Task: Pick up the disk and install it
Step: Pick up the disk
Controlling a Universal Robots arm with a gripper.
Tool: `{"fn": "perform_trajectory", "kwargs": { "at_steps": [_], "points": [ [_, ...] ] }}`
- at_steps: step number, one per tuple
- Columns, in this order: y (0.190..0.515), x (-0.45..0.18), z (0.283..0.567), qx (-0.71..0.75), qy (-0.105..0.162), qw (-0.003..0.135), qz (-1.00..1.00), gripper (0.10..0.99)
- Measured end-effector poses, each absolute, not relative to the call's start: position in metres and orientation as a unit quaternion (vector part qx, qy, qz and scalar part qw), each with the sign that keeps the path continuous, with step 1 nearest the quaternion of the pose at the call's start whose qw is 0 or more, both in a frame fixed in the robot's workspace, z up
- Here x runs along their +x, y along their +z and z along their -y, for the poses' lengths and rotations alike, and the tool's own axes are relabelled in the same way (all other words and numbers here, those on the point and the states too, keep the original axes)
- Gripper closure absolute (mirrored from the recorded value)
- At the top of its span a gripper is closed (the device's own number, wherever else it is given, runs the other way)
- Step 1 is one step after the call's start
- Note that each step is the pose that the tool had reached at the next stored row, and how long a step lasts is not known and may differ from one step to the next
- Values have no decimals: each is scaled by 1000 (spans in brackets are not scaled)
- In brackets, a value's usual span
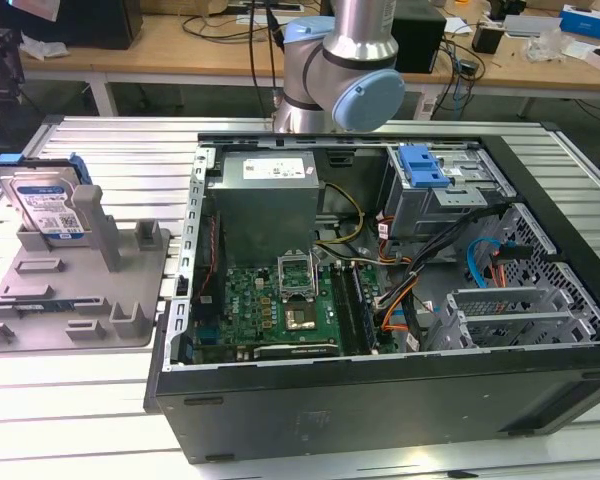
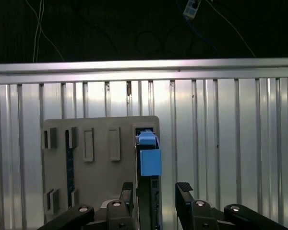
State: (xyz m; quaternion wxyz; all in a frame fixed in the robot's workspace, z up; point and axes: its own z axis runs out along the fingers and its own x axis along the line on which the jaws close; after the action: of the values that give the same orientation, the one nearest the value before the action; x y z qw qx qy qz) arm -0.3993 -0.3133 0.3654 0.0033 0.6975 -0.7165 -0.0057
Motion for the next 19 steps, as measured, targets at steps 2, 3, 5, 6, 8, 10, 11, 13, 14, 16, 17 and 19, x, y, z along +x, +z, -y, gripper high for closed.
{"fn": "perform_trajectory", "kwargs": {
  "at_steps": [2, 3, 5, 6, 8, 10, 11, 13, 14, 16, 17, 19],
  "points": [
    [365, -400, 313, 697, -5, 4, 717, 604],
    [365, -400, 313, 697, -5, 4, 717, 604],
    [365, -400, 313, 697, -4, 5, 717, 604],
    [364, -400, 313, 697, -3, 6, 717, 604],
    [363, -400, 313, 697, 0, 10, 717, 604],
    [363, -400, 313, 697, 2, 12, 717, 604],
    [363, -400, 313, 697, 2, 12, 717, 604],
    [363, -400, 313, 697, 3, 13, 717, 604],
    [363, -400, 313, 698, 3, 13, 716, 604],
    [363, -400, 313, 701, 3, 13, 713, 604],
    [363, -400, 313, 703, 3, 13, 711, 604],
    [362, -400, 312, 708, 4, 13, 706, 604]
  ]
}}
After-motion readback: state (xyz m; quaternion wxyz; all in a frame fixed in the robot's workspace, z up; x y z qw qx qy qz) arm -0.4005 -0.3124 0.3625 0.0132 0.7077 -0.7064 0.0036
